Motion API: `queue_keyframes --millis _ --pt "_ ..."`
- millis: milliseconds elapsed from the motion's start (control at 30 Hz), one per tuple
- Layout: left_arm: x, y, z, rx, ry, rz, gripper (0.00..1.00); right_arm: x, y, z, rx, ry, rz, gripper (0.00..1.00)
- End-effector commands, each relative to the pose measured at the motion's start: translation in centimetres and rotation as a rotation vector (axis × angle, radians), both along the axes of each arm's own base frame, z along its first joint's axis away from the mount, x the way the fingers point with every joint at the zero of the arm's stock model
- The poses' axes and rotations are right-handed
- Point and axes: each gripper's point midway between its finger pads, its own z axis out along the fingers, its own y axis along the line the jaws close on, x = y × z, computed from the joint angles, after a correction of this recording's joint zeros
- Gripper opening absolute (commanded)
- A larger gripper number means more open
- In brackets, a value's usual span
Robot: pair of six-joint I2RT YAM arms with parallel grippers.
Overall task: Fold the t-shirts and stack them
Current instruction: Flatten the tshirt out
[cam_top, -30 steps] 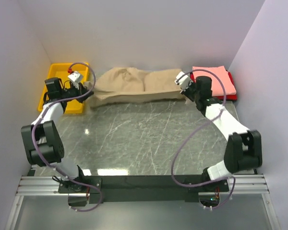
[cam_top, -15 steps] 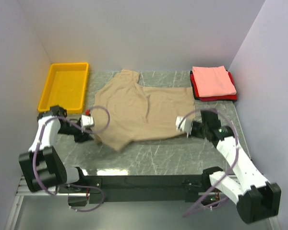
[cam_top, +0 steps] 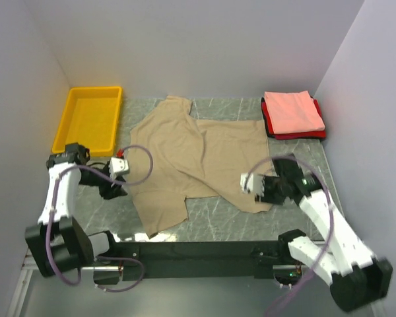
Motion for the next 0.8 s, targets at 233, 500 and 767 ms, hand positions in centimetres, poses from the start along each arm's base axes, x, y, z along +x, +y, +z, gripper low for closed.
queue_keyframes --millis 233,500,767 --pt "7.1 -4.7 -5.1 0.163 0.078 0.137 0.41 8.7 2.7 -1.4 0.068 0.293 -0.438 0.24" --pt "6.0 -3.1 -12.5 0.447 0.192 0.161 0.3 7.7 -0.3 -7.6 -0.153 0.4 -0.51 0.22" --pt "-0.1 2.5 -15.8 0.679 0.277 0.033 0.25 7.7 -2.1 -9.3 -0.262 0.421 -0.581 0.21"
